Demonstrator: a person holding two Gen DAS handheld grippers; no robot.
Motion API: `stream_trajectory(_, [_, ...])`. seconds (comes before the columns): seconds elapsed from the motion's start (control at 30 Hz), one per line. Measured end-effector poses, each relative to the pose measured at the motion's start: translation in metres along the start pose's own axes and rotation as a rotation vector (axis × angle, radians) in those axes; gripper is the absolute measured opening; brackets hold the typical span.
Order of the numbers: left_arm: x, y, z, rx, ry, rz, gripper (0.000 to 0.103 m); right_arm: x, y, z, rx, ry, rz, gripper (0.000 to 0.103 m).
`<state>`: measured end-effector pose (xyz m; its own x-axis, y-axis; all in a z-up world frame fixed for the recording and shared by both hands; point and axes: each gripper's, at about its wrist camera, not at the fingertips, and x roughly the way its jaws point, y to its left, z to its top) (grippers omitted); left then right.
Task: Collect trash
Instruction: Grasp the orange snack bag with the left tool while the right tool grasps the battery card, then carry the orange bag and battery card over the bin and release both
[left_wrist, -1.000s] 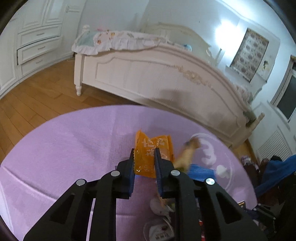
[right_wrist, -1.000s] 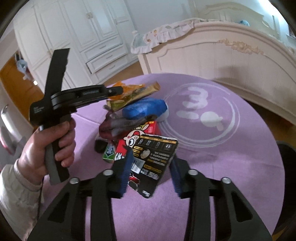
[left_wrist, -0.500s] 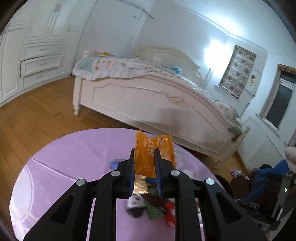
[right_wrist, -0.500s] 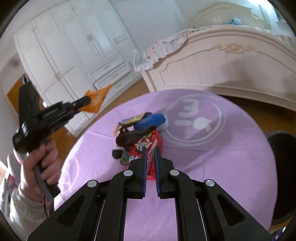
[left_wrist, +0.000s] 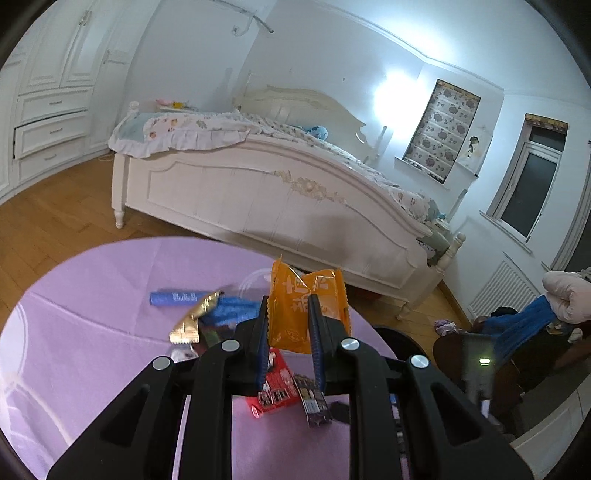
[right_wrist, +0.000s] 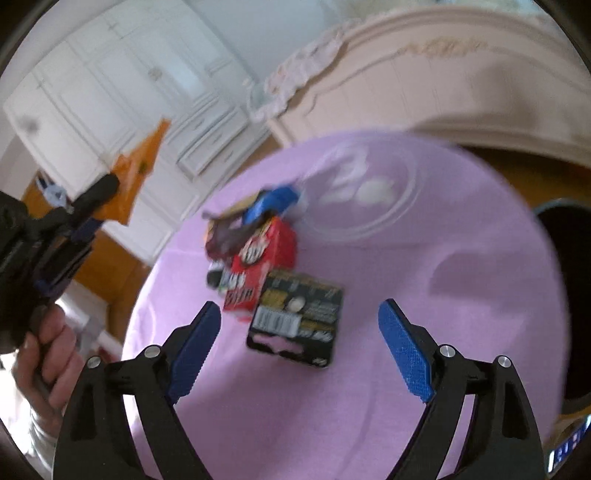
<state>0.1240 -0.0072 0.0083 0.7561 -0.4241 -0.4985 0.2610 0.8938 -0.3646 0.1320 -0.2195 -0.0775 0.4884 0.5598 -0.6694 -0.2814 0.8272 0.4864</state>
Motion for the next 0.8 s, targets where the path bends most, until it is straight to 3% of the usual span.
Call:
stream_trajectory(0.1, [0.001,0.003,-0.008,-0.009,0.020,0.006,0.019,0.015,0.006,-0.003,-0.036,0.035,-0.037,0.076])
stream_trajectory(0.13, [0.000,0.004,-0.010,-0.008,0.026,0.010,0.019,0.016,0.008,-0.002,-0.053,0.051,-0.032,0.059])
stream_trajectory(0.2, [0.000,0.007,-0.014,-0.012,0.036,0.013,0.019,0.016,0.009,-0.003,-0.066,0.048,-0.023,0.054])
stream_trajectory(0.37, [-0.003,0.001,-0.023,-0.010,0.044,0.007,0.019,0.002,0.017,-0.006,-0.106,0.020,-0.006,0.027])
stream_trajectory(0.4, [-0.003,-0.001,-0.025,-0.005,0.045,0.004,0.019,-0.001,0.018,-0.007,-0.112,0.016,-0.015,0.026])
stream_trajectory(0.53, [-0.001,-0.009,-0.029,0.000,0.051,-0.006,0.020,-0.010,0.019,-0.011,-0.166,-0.019,-0.149,0.026])
stream_trajectory(0.7, [0.002,-0.011,-0.032,0.001,0.059,-0.009,0.020,-0.014,0.009,-0.008,-0.159,-0.044,-0.202,0.026])
stream_trajectory(0.73, [0.003,-0.011,-0.033,0.001,0.061,-0.008,0.020,-0.014,0.006,-0.007,-0.146,-0.033,-0.200,0.030])
stream_trajectory(0.77, [0.003,-0.011,-0.034,-0.001,0.063,-0.008,0.020,-0.011,0.005,-0.007,-0.140,-0.013,-0.197,0.061])
stream_trajectory(0.8, [0.002,-0.012,-0.035,-0.004,0.064,-0.008,0.020,-0.007,0.004,-0.007,-0.132,0.013,-0.188,0.078])
